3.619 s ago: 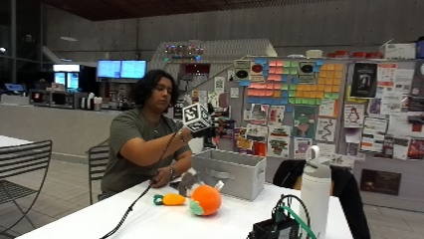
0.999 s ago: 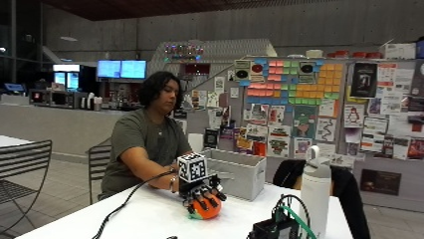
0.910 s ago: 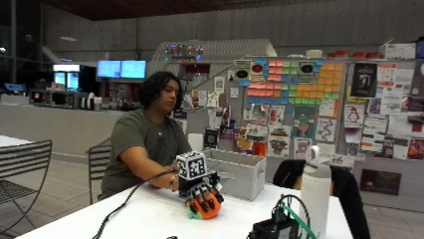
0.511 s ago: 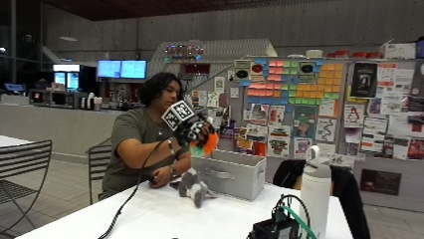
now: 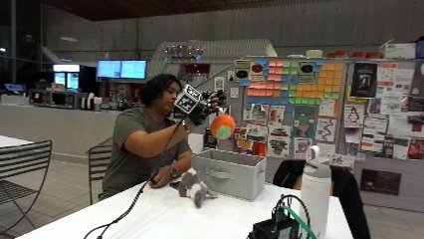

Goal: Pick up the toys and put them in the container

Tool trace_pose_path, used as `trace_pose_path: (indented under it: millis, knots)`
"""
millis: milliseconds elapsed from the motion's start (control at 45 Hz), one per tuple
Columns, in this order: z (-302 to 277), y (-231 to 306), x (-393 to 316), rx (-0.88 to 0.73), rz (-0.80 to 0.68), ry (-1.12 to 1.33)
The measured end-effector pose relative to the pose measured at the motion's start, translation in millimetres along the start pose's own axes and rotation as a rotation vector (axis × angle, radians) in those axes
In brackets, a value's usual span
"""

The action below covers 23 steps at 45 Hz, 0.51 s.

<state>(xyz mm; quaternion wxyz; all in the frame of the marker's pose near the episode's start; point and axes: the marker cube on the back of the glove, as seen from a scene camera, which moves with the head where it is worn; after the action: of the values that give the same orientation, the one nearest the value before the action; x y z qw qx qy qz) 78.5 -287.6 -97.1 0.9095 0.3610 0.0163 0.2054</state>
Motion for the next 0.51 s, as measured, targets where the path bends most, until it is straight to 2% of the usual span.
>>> trace_pose_path:
  millis: [289,444,511]
  knots:
    - [-3.9,20.1,38.3,-0.064,0.089,-0.023]
    - [2.0,60.9,85.2,-0.14,0.176,0.036]
    - [12.0,86.6,109.3,-0.229,0.248,0.041]
